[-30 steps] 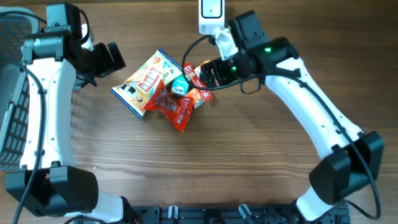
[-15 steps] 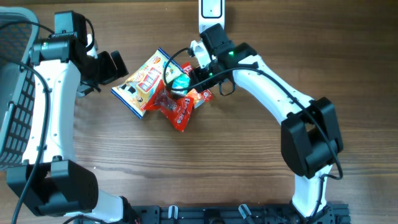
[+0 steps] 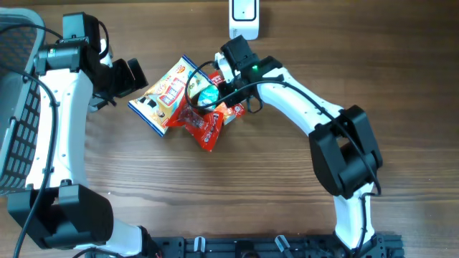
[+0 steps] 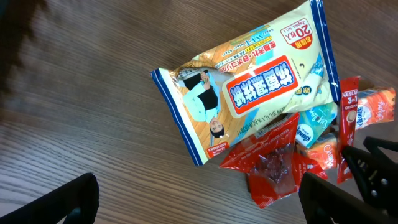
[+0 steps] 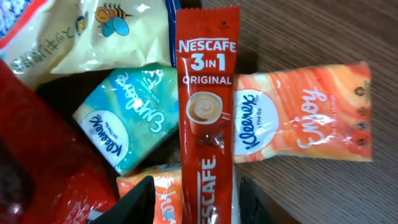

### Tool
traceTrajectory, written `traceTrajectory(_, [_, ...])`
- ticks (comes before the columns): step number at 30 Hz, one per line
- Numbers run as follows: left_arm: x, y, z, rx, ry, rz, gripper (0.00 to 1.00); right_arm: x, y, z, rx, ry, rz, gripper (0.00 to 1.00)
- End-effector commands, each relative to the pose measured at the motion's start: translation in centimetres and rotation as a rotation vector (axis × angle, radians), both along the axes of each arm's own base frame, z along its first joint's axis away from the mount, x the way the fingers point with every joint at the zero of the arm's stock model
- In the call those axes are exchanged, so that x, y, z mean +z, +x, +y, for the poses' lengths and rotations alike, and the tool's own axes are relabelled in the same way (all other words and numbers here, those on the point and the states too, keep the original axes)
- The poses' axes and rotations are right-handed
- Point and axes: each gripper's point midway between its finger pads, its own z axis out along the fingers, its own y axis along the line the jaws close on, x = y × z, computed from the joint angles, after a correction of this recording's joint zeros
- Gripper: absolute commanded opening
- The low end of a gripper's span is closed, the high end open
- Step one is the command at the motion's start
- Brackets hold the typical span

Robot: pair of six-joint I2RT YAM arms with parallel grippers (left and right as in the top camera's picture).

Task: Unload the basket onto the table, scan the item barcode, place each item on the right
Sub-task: 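Reach the right gripper to the pile and grasp the red Nescafe stick, then lift the Nescafe stick and carry it toward the white scanner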

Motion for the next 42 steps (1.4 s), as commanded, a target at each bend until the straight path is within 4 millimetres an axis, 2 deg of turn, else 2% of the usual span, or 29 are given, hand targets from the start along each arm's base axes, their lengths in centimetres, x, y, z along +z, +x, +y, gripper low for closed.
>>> traceTrajectory(1, [-0.5,-0.1,0.3,0.014,0.006,0.016,1.0,-1.0,0.2,0.0,-0.027,-0.009,0.005,0.43])
traceTrajectory(9, [-0.5,-0.1,0.3,0.014,0.006,0.016,1.0,-1.9,-0.4,0.8,0.011,-0.002,0.018,0.43])
traceTrajectory(16, [-0.5,-0.1,0.3,0.014,0.006,0.016,1.0,-3.5,-0.7,0.6,0.011,-0.021,0.044,0.41])
traceTrajectory(22, [-0.5,-0.1,0.3,0.014,0.006,0.016,1.0,-4.1,-0.6,0.5,0.019,-0.033,0.044,0.32])
traceTrajectory(30, [-0.5,-0.1,0.3,0.014,0.006,0.016,1.0,-2.9,-0.2,0.8,-0.001,-0.016,0.033,0.04])
traceTrajectory(37, [-0.5,-0.1,0.3,0.014,0.006,0.016,1.0,0.1,0.1,0.5,-0.01,0.02,0.003,0.04])
traceTrajectory(42, [-0.5,-0.1,0.3,0.014,0.006,0.016,1.0,1.3,0.1,-0.1,-0.016,0.058,0.019,0.04])
